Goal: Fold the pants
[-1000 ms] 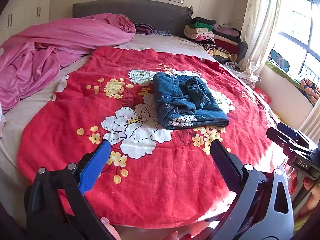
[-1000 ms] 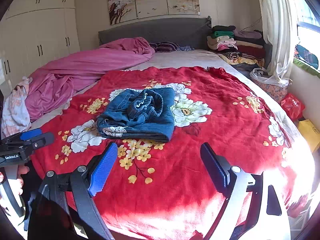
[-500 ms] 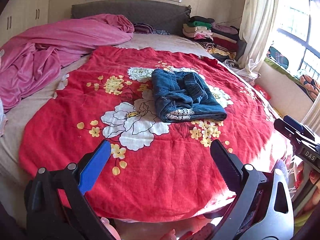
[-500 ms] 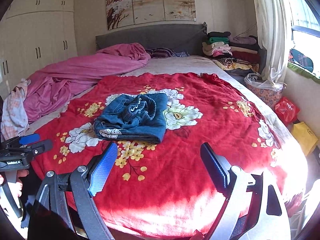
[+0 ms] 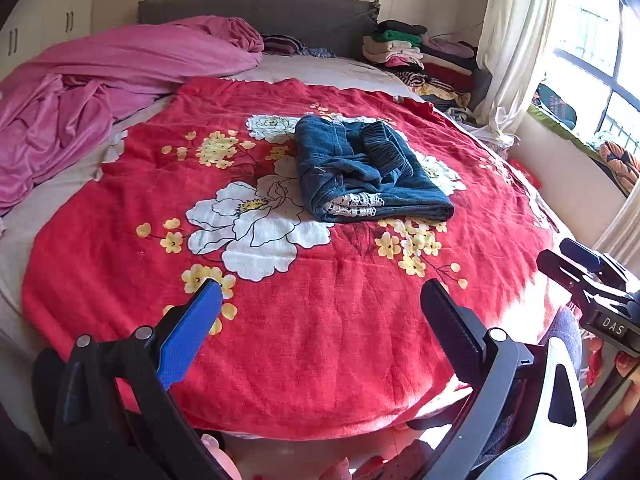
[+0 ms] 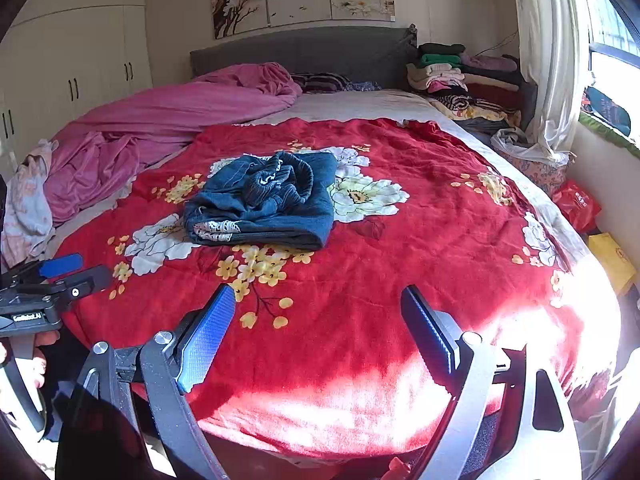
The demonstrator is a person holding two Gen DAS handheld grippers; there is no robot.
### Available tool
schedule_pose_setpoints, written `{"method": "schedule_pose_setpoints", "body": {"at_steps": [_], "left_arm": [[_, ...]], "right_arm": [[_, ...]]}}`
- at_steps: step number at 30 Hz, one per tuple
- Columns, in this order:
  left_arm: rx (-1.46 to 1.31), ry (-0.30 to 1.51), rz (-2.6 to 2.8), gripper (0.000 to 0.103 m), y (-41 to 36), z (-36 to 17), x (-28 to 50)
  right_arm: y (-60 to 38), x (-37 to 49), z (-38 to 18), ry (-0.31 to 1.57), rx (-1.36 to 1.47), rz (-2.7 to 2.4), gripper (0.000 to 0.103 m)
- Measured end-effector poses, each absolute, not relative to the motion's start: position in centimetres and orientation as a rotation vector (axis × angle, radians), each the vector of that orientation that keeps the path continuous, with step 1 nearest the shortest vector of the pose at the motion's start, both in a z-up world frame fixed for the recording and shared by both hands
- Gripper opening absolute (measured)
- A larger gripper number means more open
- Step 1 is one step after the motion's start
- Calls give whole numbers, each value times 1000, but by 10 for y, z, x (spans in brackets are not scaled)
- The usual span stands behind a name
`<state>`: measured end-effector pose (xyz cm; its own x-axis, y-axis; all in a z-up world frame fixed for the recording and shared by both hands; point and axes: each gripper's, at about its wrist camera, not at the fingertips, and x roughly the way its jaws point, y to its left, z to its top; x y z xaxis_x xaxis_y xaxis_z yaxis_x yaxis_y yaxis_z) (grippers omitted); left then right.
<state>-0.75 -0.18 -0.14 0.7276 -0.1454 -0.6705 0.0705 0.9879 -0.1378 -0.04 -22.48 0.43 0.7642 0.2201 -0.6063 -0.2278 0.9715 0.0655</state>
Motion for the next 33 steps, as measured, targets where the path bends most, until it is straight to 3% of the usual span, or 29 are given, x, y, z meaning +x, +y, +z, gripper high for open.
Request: {"method": "schedule_pose_setpoints", "body": {"at_steps": [33], "left_arm": [[-111,784,-91,93,1,-19,-3]], "right_arm": [[-220,5,-14,705,-16,248,84]]}}
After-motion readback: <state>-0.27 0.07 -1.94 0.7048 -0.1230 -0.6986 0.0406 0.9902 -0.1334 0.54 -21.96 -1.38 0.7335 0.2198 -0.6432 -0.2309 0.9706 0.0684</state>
